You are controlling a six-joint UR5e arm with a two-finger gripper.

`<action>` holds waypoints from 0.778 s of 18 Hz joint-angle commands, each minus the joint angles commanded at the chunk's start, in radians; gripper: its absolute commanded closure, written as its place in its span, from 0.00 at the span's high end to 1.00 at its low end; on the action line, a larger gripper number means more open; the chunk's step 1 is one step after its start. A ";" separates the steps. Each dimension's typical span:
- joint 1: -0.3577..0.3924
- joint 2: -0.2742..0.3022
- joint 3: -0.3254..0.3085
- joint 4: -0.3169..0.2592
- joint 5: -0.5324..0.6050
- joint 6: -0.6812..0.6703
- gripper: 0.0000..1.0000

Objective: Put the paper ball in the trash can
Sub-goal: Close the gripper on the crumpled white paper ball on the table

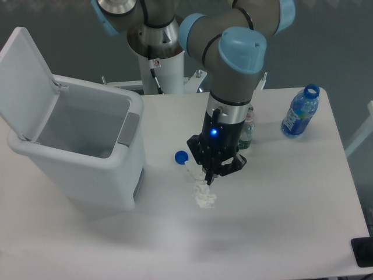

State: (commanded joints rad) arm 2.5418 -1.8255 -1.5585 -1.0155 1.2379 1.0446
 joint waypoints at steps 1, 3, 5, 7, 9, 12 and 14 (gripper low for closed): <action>0.000 0.002 -0.009 0.002 0.002 0.000 0.00; 0.000 0.003 -0.015 0.002 0.002 0.000 0.00; 0.002 0.008 -0.014 0.002 0.000 0.000 0.00; 0.005 0.008 -0.015 0.002 -0.002 0.000 0.00; 0.008 0.008 -0.011 0.003 -0.002 -0.002 0.00; 0.009 0.015 -0.011 0.000 -0.012 -0.003 0.00; 0.009 0.021 -0.018 0.002 -0.014 -0.014 0.00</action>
State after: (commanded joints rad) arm 2.5510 -1.8040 -1.5769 -1.0140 1.2241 1.0309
